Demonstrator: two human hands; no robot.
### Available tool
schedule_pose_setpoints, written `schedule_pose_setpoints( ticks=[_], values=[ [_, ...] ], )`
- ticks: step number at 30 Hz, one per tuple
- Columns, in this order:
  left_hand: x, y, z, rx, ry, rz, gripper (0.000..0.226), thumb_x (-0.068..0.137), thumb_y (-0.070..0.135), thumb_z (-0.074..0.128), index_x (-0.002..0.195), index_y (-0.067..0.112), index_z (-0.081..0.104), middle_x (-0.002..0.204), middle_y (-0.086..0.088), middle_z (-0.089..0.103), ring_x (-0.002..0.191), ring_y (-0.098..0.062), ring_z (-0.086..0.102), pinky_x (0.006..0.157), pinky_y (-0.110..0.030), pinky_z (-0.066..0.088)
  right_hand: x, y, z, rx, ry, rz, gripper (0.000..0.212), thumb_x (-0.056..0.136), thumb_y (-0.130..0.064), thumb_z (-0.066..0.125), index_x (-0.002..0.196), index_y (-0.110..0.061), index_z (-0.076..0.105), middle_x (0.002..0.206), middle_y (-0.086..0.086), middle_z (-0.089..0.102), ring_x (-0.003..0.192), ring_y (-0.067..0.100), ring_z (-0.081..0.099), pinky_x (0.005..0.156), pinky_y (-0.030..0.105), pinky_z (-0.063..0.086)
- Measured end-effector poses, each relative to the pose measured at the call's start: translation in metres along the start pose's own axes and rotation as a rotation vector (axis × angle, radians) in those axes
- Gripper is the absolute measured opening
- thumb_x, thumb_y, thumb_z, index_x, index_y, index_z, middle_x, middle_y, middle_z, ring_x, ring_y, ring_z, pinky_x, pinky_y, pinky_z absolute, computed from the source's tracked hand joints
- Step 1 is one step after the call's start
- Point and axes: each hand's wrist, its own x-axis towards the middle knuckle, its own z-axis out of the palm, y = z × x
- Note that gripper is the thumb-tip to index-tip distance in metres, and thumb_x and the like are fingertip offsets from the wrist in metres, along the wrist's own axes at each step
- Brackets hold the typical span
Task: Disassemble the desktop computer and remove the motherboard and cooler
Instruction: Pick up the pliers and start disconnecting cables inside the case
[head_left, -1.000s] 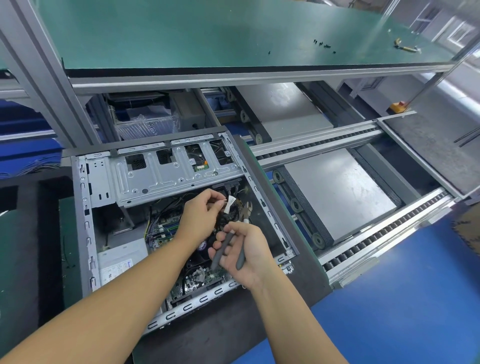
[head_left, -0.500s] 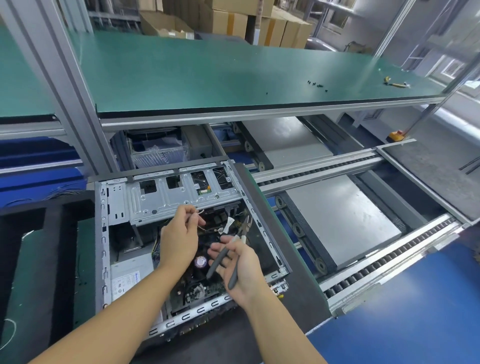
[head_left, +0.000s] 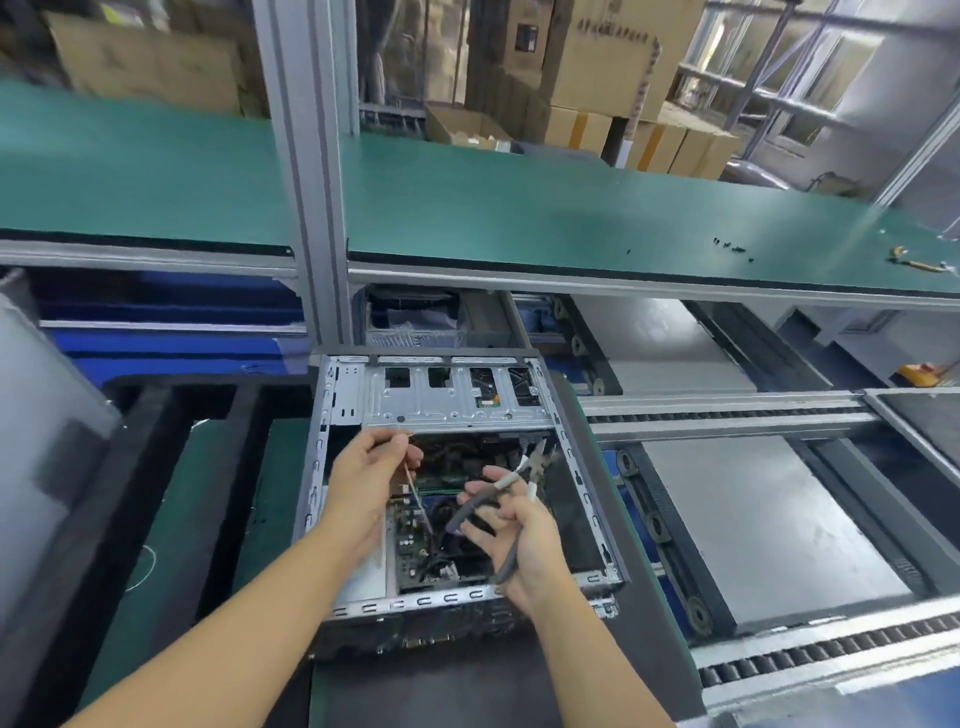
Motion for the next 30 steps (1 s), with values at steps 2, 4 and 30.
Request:
schedule_pose_setpoints(
  ticks=[2, 4, 30],
  values=[
    [-0.007, 0.006, -0.013, -0.081, -0.005, -0.010, 0.011, 0.100, 0.010, 0.056, 0.109, 0.008, 0.062, 0.073, -0.003, 0.067, 0.060, -0.013, 0.060, 0.052, -0.029, 0.051, 0.002, 0.001, 0.001, -0.046, 0.003, 0.012, 0.047, 0.087, 0.013, 0.027, 0.121, -0.003, 0.056, 0.103, 0.021, 0.068, 0.098, 0.033, 0.068, 0.083, 0.050, 0.057],
    [-0.015, 0.010, -0.029, -0.083, -0.027, 0.002, 0.009, 0.098, 0.011, 0.059, 0.106, 0.009, 0.062, 0.075, -0.005, 0.066, 0.054, -0.012, 0.054, 0.043, -0.026, 0.043, 0.001, 0.001, 0.004, -0.096, -0.023, 0.014, 0.051, 0.087, 0.012, 0.027, 0.122, -0.005, 0.058, 0.111, 0.022, 0.067, 0.103, 0.034, 0.068, 0.091, 0.053, 0.055],
    [-0.236, 0.025, -0.512, -0.172, 0.352, -0.081, 0.017, 0.096, 0.010, 0.060, 0.090, 0.015, 0.074, 0.081, -0.012, 0.070, 0.065, -0.020, 0.065, 0.051, -0.028, 0.051, -0.127, 0.377, 0.327, -0.869, -0.864, 0.450, 0.036, 0.076, 0.016, 0.036, 0.097, -0.008, 0.053, 0.091, 0.011, 0.065, 0.054, 0.014, 0.047, 0.040, 0.024, 0.031]
  ],
)
